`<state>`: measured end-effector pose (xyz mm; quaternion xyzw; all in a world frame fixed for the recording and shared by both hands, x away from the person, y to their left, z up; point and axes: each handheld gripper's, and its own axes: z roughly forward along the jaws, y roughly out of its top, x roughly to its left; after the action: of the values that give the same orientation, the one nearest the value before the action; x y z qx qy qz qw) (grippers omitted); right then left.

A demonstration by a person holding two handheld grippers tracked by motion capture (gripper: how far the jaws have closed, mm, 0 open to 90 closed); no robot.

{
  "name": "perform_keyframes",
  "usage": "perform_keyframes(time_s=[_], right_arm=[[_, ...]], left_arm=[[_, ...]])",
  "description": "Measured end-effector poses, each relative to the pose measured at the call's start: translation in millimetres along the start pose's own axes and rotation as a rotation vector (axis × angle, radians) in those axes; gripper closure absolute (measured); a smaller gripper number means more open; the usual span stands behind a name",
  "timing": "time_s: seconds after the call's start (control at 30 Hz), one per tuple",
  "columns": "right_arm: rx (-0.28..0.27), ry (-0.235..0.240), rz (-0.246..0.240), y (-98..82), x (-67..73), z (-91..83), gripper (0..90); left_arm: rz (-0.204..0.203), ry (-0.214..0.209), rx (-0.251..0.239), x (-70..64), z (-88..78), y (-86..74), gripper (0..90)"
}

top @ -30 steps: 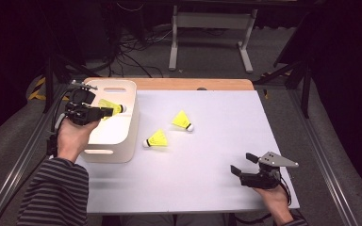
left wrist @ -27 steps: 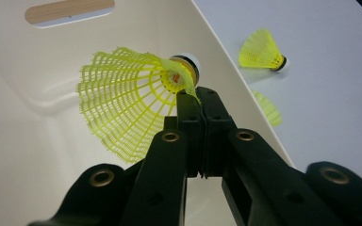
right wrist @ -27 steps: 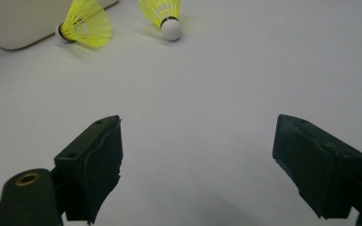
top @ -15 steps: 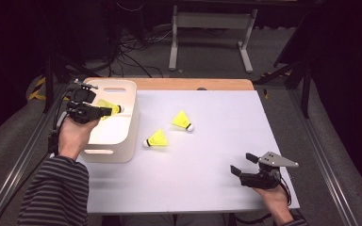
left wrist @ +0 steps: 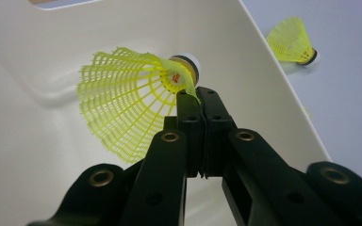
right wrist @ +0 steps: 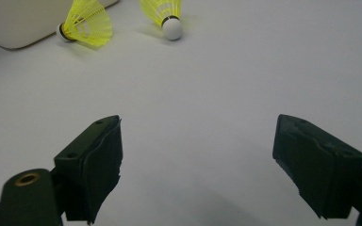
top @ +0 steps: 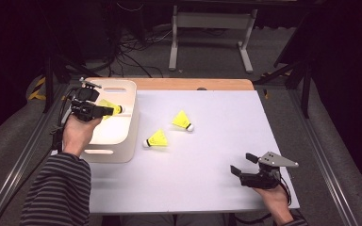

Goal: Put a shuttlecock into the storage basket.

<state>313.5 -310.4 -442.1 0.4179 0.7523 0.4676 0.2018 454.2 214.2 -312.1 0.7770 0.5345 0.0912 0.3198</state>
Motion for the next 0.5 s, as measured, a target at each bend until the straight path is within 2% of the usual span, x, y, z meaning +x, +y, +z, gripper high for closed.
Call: perform_keyframes(time_s=[0.1, 0.2, 0.37, 0.5], right_arm=[[0.000, 0.000, 0.000, 0.0, -0.1, 0.1, 17.2], [0.001, 0.000, -0.001, -0.1, 0.0, 0.2, 17.2], [0.000, 0.000, 0.000, 0.0, -0.1, 0.1, 17.2], [0.001, 0.002, 0.000, 0.0, -0.1, 0.3, 17.2]], left_arm=[[0.004, 0.000, 0.010, 1.6, 3.2, 1.6, 88.9], [-0.009, -0.015, 0.021, 2.5, 7.2, 3.2, 88.8], [-0.007, 0.015, 0.044, 1.2, 15.1, 6.7, 88.7], [-0.006, 0.024, 0.063, -0.3, 19.7, 8.5, 88.7]])
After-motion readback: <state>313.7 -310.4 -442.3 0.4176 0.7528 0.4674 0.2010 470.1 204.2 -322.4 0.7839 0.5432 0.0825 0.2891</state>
